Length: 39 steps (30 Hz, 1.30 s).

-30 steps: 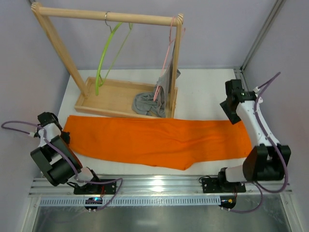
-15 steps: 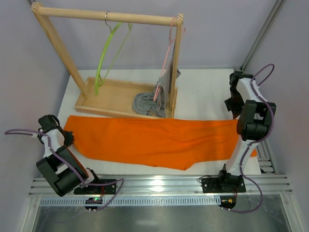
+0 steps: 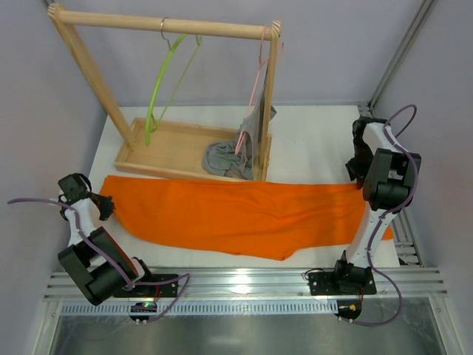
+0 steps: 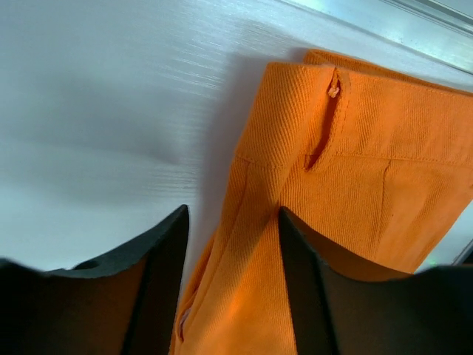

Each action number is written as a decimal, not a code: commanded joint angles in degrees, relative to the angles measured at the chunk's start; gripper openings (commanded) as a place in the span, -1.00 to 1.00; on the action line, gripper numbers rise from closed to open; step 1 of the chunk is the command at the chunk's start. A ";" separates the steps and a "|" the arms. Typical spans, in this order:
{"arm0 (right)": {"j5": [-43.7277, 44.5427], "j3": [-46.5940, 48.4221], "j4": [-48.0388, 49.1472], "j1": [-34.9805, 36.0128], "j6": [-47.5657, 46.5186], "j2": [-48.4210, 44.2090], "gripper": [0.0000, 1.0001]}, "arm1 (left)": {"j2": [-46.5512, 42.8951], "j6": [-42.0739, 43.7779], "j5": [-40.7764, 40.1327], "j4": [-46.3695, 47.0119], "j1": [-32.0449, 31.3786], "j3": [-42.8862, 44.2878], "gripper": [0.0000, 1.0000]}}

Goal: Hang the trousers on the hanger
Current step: Fold the trousers

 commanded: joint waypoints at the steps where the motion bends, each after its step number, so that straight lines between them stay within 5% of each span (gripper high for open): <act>1: 1.19 1.70 -2.52 -0.01 -0.79 2.66 -0.01 | 0.14 -0.06 2.17 2.06 -0.69 0.45 -0.99; 9: 1.36 2.75 -2.86 -0.18 -1.06 2.76 -0.10 | 1.73 0.03 2.18 2.06 -1.39 0.54 -0.99; 10: 1.89 3.54 -3.40 -0.27 -1.05 3.20 -0.27 | 1.99 0.03 2.18 2.05 -1.39 0.63 -0.99; 11: 2.15 4.68 -3.75 -0.27 -1.14 3.46 -0.64 | 1.99 0.12 2.00 1.97 -1.39 0.63 -0.99; 14: 5.39 6.70 -3.05 -0.27 -2.02 3.73 -0.93 | 1.90 0.73 0.52 1.18 -1.39 1.24 -1.00; 24: 15.24 9.17 2.32 -0.27 -6.77 1.35 -0.93 | 2.00 1.97 -6.08 -2.69 -1.31 3.35 -0.99; 28: 9.03 8.91 7.66 -0.36 -12.64 1.71 -0.93 | 1.12 2.67 -7.92 -3.56 -1.39 4.23 -1.00; 30: 6.04 8.73 9.77 -0.27 -16.34 1.44 -0.74 | 1.03 3.02 -8.72 -4.79 -1.39 5.63 -0.99; 33: 2.69 8.38 9.18 -0.36 -16.96 -0.92 -0.18 | -1.34 3.63 -7.49 -4.19 -1.39 6.08 -1.00; 39: -4.15 2.52 6.95 0.78 -19.05 -10.39 -0.02 | -5.74 4.51 -5.65 -4.71 -1.66 6.34 -0.99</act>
